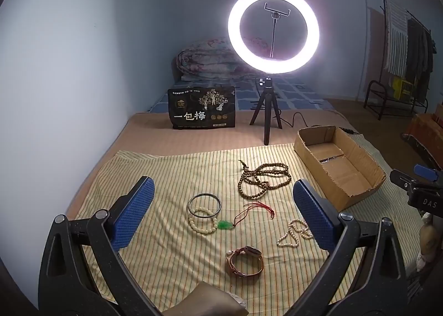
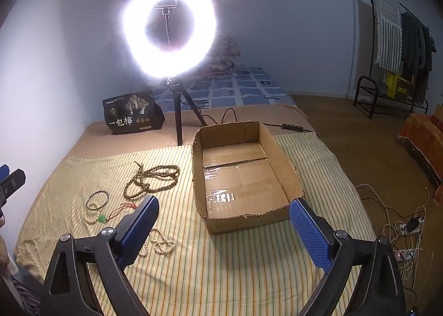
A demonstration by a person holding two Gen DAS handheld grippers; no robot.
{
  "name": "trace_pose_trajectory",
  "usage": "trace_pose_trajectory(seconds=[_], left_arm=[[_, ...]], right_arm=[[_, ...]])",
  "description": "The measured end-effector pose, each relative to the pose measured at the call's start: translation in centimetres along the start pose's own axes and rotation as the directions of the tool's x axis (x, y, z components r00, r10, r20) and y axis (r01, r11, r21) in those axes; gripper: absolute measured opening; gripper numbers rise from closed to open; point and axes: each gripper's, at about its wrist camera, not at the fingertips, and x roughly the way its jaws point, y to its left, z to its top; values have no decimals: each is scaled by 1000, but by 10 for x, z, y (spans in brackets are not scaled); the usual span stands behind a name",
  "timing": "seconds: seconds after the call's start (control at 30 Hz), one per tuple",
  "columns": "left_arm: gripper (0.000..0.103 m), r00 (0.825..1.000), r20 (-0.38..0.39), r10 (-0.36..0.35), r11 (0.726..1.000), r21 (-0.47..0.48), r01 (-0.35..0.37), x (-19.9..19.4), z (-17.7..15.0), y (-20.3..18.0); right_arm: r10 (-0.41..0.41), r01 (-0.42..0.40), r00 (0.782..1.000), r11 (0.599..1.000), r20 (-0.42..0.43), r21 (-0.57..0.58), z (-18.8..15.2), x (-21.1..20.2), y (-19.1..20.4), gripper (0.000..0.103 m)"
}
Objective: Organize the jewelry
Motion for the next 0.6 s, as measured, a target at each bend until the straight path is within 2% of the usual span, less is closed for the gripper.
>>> trace_pose_trajectory(seconds=[0.6], left_arm=[[102, 1000, 1, -1, 1000, 0, 1, 0, 0, 0]], right_arm=[[1, -1, 1000, 1000, 0, -5, 1, 1, 3, 97]])
